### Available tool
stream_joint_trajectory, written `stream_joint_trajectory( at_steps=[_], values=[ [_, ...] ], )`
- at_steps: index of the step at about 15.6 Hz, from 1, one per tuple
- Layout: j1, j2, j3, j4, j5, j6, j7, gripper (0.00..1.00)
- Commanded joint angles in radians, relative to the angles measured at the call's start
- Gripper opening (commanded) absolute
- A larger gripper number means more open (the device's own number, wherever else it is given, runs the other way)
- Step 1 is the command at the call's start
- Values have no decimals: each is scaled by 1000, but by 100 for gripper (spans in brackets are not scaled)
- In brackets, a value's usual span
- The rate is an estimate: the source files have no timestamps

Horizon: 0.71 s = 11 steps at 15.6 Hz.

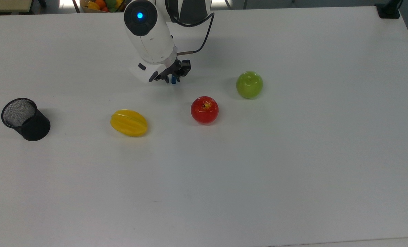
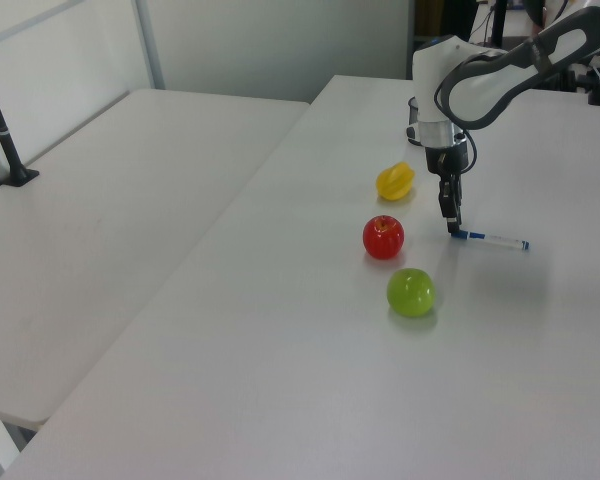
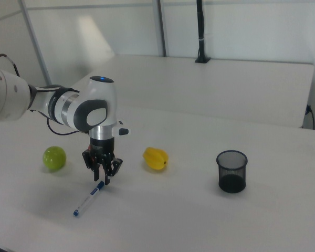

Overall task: Take marker pen
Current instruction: 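Open the gripper to release the marker onto the table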

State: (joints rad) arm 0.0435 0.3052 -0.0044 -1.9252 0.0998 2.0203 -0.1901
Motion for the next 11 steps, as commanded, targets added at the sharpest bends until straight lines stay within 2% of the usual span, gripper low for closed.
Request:
stream_joint_trajectory(
  at_steps=[1, 5, 7, 11],
  values=[
    [-8, -3, 12, -14, -17, 44, 44, 59],
    [-8, -15, 12, -11, -17, 35, 47, 81],
    [-8, -58, 12, -2, -17, 28, 101, 100],
    [-13, -164, 11, 72, -20, -81, 168, 100]
  ],
)
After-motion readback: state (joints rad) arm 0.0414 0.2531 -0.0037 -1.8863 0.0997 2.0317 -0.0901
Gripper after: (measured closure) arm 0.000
